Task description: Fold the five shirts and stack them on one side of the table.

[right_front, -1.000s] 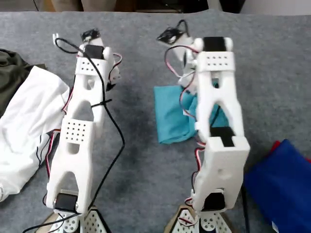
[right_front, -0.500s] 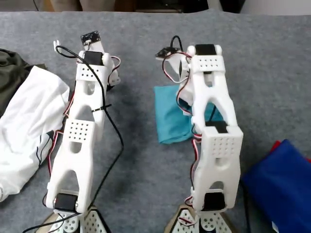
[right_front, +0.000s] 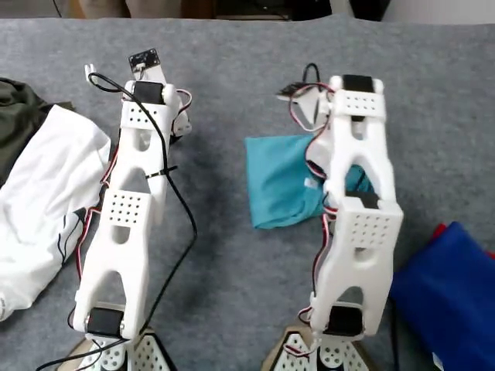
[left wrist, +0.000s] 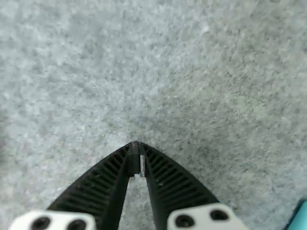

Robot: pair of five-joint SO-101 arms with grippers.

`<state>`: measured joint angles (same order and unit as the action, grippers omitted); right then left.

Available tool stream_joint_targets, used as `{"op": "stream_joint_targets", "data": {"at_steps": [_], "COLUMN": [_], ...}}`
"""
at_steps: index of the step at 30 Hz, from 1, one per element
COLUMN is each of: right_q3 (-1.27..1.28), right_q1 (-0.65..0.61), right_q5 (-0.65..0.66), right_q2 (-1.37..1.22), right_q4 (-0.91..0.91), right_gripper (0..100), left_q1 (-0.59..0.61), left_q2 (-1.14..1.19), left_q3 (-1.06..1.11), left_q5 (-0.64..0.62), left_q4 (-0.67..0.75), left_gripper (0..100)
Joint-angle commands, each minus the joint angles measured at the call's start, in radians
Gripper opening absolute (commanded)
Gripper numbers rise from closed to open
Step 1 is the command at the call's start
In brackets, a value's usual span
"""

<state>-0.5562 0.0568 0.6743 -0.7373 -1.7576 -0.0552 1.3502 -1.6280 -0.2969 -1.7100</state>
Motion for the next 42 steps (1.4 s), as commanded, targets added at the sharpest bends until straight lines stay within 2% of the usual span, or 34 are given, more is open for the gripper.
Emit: {"op": "stream_joint_targets", "data": {"at_steps": [1,12,16,21,26,35,42], "right_q3": [0.048,0.472,0.496,0.394,0.165,-0.341,-0.395], "right_q1": [0.065,0.217,0.206,0.051,-0.065,-0.070,-0.088], "right_q5": [0.018,0.106,0.110,0.063,0.028,0.025,0.025], "right_q2": [0.022,0.381,0.476,0.443,0.242,-0.117,-0.183], "right_q4": [-0.021,0.028,0.052,0.114,0.123,-0.023,-0.025], "right_gripper": [0.5,0.5,0.5,0.5,0.6,0.6,0.6], "left_q1": [-0.002,-0.002,-0.002,-0.002,-0.002,-0.002,-0.002], "left_q2": [-0.012,-0.012,-0.012,-0.012,-0.012,-0.012,-0.010], "left_q3": [-0.046,-0.046,-0.046,-0.046,-0.046,-0.046,-0.046], "left_q5": [0.008,0.008,0.008,0.008,0.008,0.008,0.008], "left_q4": [0.011,0.011,0.011,0.011,0.011,0.011,0.011], "left_gripper": [2,2,2,2,2,2,2]}}
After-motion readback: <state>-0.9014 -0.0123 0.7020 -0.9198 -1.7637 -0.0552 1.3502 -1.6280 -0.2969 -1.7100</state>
